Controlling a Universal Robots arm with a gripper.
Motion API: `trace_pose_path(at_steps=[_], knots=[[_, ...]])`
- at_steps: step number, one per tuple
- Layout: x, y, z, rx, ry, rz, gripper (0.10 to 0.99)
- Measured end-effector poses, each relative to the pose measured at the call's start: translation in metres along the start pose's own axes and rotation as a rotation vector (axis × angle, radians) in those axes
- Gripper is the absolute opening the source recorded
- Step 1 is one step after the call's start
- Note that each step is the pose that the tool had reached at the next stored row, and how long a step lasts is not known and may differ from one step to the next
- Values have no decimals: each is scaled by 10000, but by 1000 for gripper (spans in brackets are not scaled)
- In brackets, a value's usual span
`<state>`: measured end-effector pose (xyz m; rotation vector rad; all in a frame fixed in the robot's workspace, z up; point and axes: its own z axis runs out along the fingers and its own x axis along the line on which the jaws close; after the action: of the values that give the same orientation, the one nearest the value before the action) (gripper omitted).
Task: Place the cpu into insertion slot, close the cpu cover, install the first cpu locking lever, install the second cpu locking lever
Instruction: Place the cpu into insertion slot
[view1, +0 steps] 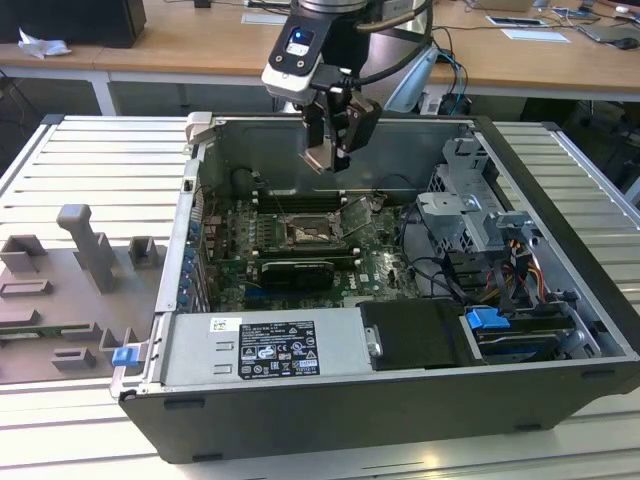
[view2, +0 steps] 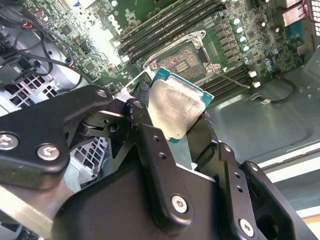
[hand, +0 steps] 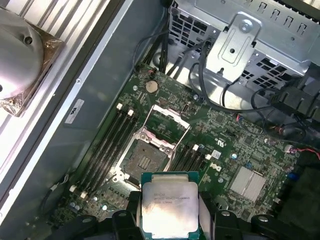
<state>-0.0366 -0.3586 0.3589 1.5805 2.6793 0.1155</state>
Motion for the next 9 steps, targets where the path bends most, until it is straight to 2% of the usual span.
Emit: trace_pose_path(at_steps=[9], knots=[[-1,-5,57,-2,0,7,541]])
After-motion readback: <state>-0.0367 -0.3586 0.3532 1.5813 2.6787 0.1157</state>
